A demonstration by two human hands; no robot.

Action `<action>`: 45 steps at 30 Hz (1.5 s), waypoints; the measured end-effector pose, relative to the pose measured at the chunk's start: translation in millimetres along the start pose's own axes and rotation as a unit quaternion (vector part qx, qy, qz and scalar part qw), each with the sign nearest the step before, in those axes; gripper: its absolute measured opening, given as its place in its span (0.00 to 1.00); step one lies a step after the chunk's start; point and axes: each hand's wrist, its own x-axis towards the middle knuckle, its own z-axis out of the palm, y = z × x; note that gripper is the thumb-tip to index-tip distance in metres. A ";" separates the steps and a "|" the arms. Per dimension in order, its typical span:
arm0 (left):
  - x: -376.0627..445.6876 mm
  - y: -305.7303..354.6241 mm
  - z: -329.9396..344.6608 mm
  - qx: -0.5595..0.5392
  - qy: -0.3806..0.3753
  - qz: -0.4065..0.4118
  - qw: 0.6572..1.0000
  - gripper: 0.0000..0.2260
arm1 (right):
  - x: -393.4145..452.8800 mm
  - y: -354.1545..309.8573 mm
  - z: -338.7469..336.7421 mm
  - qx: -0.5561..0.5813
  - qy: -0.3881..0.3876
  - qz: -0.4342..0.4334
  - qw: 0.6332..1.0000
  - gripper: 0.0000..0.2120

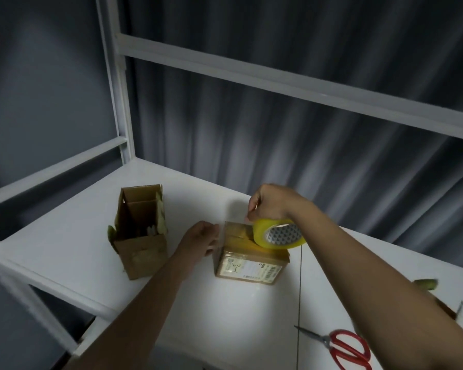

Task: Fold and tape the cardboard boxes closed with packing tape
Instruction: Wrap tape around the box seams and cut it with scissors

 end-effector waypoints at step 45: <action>11.9 -44.4 22.9 -0.086 0.005 -0.142 0.986 0.09 | -30.8 39.4 36.6 0.454 0.164 0.071 0.873 0.14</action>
